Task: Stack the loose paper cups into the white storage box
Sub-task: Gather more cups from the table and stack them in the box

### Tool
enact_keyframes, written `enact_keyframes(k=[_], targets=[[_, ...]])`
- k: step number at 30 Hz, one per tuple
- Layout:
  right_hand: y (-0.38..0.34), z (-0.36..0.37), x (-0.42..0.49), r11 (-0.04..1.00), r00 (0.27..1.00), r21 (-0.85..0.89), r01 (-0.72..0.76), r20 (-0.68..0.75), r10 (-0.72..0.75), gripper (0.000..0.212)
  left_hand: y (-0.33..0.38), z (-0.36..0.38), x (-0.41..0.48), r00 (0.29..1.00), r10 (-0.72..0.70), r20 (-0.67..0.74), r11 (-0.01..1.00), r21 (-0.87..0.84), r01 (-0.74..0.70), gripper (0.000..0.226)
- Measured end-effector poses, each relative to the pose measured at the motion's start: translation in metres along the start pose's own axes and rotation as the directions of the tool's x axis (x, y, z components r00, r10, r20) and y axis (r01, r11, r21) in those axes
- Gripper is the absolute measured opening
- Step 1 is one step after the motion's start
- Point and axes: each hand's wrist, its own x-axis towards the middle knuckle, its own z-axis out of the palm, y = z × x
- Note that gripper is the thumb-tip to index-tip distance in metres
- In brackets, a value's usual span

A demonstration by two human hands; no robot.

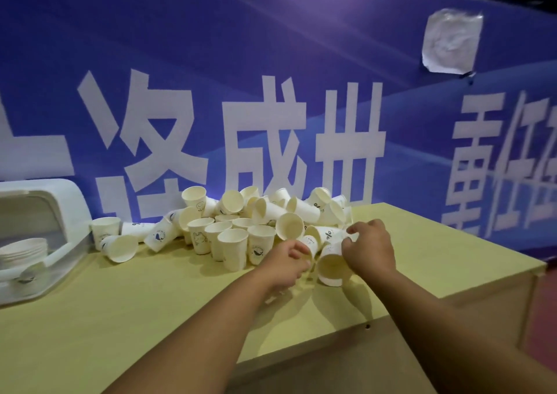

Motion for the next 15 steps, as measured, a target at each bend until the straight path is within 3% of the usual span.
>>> enact_keyframes(k=[5,8,11,15], targets=[[0.027,0.004,0.009,0.999,0.999,-0.035,-0.005,0.034,0.006,0.023,0.013,0.03,0.013,0.989,0.114,0.097,0.953,0.271,-0.137,0.018],[0.036,0.01,0.011,0.996,0.999,-0.081,0.028,0.043,-0.025,0.021,0.016,0.036,0.016,0.98,0.106,0.168,0.857,0.484,-0.175,0.047],[0.034,0.009,0.01,0.999,1.0,-0.036,-0.013,0.005,0.014,0.022,0.017,0.03,0.012,0.984,0.138,0.116,0.837,0.518,-0.179,0.056],[0.022,0.01,0.008,1.0,0.999,-0.022,0.002,-0.044,-0.003,0.025,0.014,0.008,0.001,0.988,0.151,-0.028,0.887,0.445,-0.123,0.066]])
